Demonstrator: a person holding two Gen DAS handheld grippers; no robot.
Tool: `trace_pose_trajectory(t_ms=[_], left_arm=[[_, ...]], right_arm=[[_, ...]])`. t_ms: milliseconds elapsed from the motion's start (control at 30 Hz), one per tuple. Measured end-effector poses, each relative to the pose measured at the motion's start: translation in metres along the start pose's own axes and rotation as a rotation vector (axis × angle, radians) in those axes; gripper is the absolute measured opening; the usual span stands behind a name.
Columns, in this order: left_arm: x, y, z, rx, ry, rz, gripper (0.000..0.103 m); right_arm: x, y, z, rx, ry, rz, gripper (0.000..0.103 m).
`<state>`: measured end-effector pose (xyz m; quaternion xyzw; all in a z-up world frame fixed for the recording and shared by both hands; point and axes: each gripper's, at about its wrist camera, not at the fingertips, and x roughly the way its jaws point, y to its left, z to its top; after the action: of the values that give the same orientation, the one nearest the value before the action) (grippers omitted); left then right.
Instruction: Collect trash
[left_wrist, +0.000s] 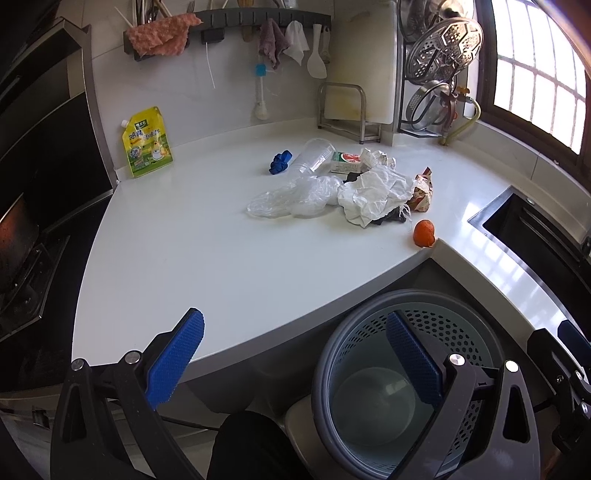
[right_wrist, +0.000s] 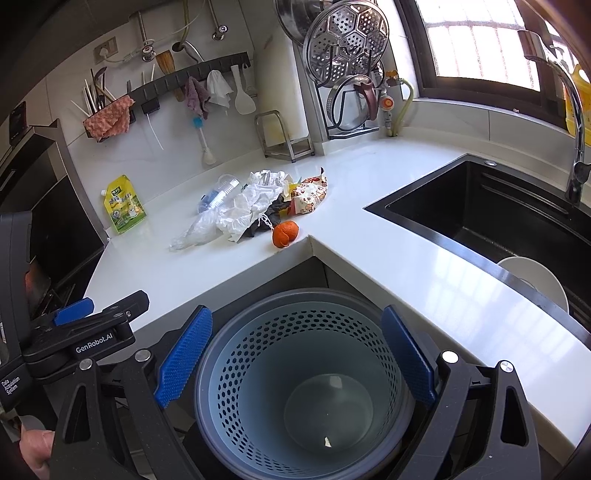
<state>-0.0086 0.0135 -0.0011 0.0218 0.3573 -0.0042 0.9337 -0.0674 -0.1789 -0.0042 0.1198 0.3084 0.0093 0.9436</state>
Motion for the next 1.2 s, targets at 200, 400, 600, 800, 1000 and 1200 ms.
trace_pose_trajectory(t_ms=[200, 400, 600, 800, 1000, 1200], left_arm=[[-0.001, -0.0014, 0.0, 0.005, -0.002, 0.0, 0.097], [-0.002, -0.002, -0.0005, 0.005, -0.002, -0.001, 0.097], [-0.0024, -0.0019, -0.0007, 0.005, -0.003, 0.0, 0.097], [-0.0036, -0.0014, -0.0014, 0.003, -0.003, 0.002, 0.097], [-0.0045, 0.0001, -0.002, -0.001, -0.004, 0.002, 0.097], [-0.0045, 0.0007, -0.0021, -0.002, -0.004, 0.003, 0.097]], right_arm=[[-0.0013, -0.0003, -0.0001, -0.001, -0.004, 0.0, 0.089], [-0.0014, -0.0003, -0.0005, 0.001, -0.005, 0.001, 0.089], [-0.0017, -0.0007, -0.0006, 0.0, -0.005, 0.002, 0.089], [-0.0018, -0.0007, -0.0009, 0.001, -0.006, 0.002, 0.089], [-0.0025, 0.001, -0.0007, 0.004, -0.005, 0.013, 0.089], [-0.0046, 0.0001, -0.0012, 0.006, -0.006, 0.018, 0.089]])
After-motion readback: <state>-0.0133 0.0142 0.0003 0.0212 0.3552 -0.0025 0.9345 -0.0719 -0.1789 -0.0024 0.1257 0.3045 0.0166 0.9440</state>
